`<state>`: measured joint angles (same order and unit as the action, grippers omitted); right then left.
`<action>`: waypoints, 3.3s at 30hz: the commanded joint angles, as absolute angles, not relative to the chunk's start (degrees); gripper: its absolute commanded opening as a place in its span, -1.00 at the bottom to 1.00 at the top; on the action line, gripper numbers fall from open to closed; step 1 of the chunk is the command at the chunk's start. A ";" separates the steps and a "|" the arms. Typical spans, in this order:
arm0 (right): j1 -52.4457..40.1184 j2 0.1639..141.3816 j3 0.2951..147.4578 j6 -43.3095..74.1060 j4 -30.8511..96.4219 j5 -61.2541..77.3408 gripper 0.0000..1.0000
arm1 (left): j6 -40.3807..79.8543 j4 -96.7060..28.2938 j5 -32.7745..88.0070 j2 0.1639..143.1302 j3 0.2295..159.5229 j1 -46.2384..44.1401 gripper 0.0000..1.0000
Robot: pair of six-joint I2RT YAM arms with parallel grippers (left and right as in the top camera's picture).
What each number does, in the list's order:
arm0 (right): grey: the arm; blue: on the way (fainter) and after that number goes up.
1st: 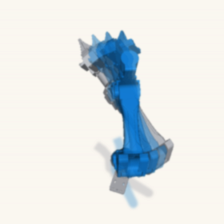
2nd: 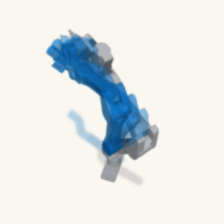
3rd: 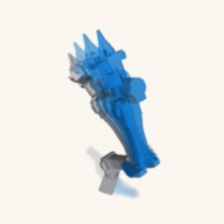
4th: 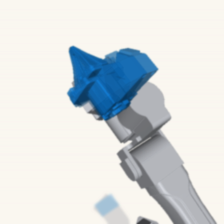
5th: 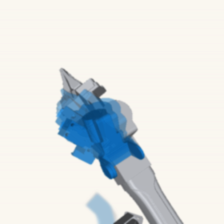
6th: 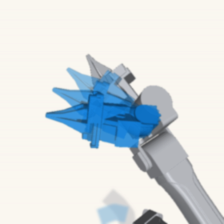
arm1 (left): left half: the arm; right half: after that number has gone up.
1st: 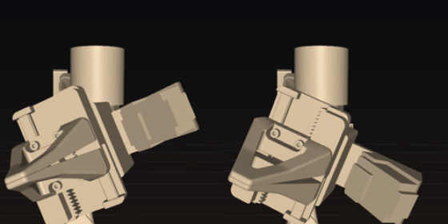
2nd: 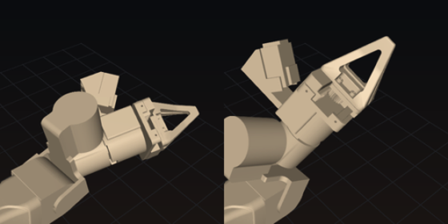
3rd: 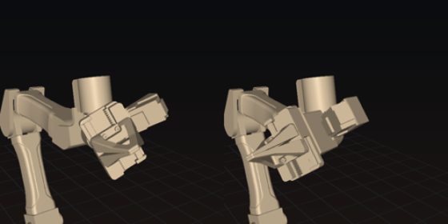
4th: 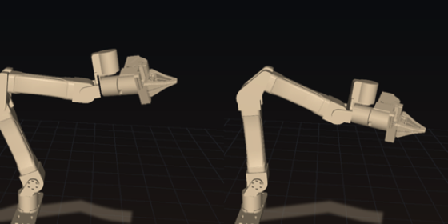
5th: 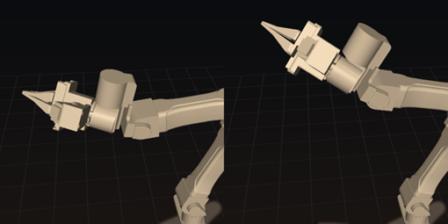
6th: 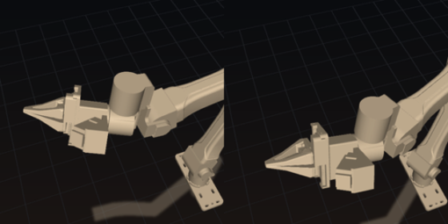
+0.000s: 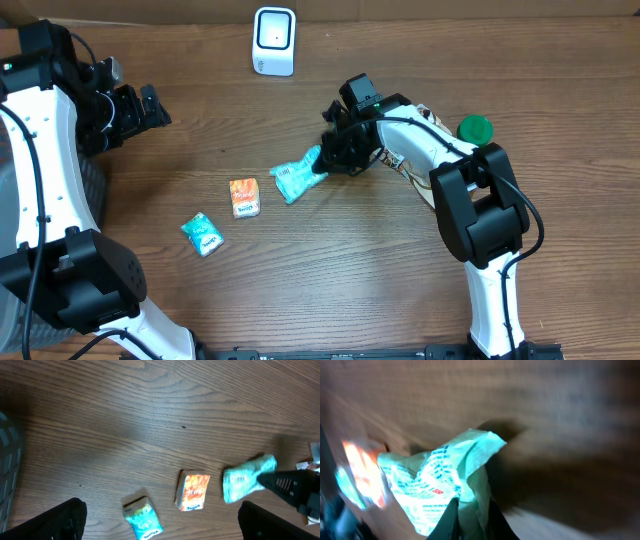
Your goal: Scan the item barcode
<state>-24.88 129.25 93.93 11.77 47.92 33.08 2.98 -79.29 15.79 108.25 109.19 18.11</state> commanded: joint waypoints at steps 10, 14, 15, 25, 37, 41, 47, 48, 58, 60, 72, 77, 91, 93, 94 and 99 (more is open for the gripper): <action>-24.01 126.43 95.42 3.49 52.42 33.12 0.07 | 9.43 -76.27 16.49 107.66 110.00 17.98 0.99; -21.47 126.43 97.06 2.48 48.07 33.12 0.08 | 9.43 -76.25 16.49 107.66 110.00 17.98 0.99; -21.28 126.72 97.03 2.48 46.92 33.15 0.08 | 9.43 -76.25 16.47 107.66 110.00 17.98 1.00; -26.96 128.55 93.71 2.96 46.74 33.80 -0.08 | 9.43 -76.25 16.49 107.66 110.00 17.98 0.99; -27.24 129.05 89.60 12.71 45.93 35.35 -0.81 | 9.43 -76.25 16.49 107.66 110.00 17.98 0.99; -27.11 129.03 89.65 12.67 45.69 35.73 -0.85 | 9.43 -76.25 16.49 107.66 110.00 17.98 1.00; -25.45 128.27 92.92 12.16 47.00 37.04 -0.20 | 9.43 -76.25 16.47 107.66 109.97 17.98 0.99; -25.17 127.96 93.67 12.16 47.77 37.34 -0.16 | 9.43 -76.25 16.49 107.66 110.00 17.98 0.99; -25.28 127.42 93.45 14.61 53.98 37.04 -0.22 | 9.43 -76.25 16.49 107.66 109.97 17.98 0.99; -25.98 127.61 92.62 14.72 52.93 37.01 -0.23 | 9.43 -76.25 16.49 107.66 110.00 17.98 0.99; -28.62 128.11 89.23 18.31 46.48 36.99 -0.92 | 9.43 -76.25 16.49 107.66 110.00 17.98 0.99; -25.93 126.26 90.13 18.24 46.89 37.47 -0.92 | 9.43 -76.25 16.47 107.66 110.00 17.98 0.99; -22.52 96.62 92.71 18.31 54.87 36.23 -0.92 | 9.43 -76.25 16.45 107.66 110.00 17.98 0.99; -22.52 93.95 92.71 19.22 56.12 35.20 -0.92 | 9.43 -76.23 16.45 107.66 110.00 17.98 0.99; -22.55 91.83 92.71 20.67 57.08 34.17 -0.92 | 9.43 -76.23 16.34 107.66 110.00 17.98 0.99; -22.55 87.96 92.71 24.32 59.13 33.01 -0.92 | 9.43 -76.25 16.32 107.66 110.00 17.98 0.99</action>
